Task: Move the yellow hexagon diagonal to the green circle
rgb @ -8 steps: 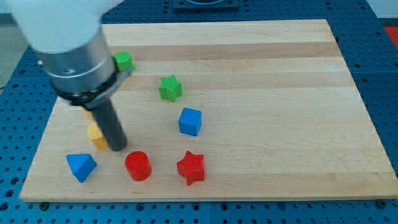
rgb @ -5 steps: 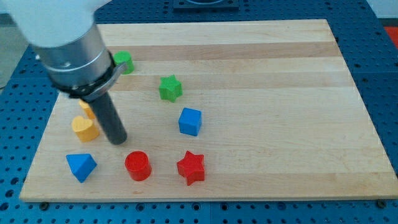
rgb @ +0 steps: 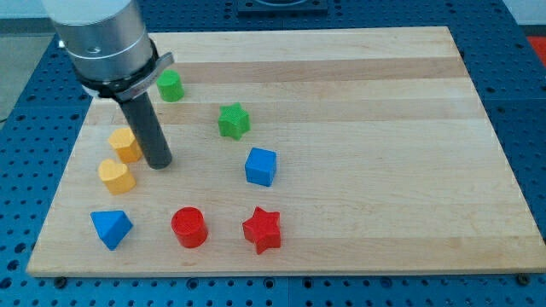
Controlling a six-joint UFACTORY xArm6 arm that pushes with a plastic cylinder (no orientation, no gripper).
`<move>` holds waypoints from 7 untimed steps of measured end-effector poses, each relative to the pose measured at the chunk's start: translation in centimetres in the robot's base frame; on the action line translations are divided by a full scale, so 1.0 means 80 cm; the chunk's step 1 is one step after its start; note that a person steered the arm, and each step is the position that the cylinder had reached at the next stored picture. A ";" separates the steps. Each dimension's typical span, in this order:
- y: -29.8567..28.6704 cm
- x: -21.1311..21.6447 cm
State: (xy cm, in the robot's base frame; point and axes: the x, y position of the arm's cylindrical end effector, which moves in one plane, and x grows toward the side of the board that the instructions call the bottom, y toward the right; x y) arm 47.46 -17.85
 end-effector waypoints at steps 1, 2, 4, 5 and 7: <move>-0.042 0.000; -0.056 0.000; -0.056 -0.013; -0.055 -0.024; 0.012 -0.045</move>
State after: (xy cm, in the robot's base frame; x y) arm 43.83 -16.91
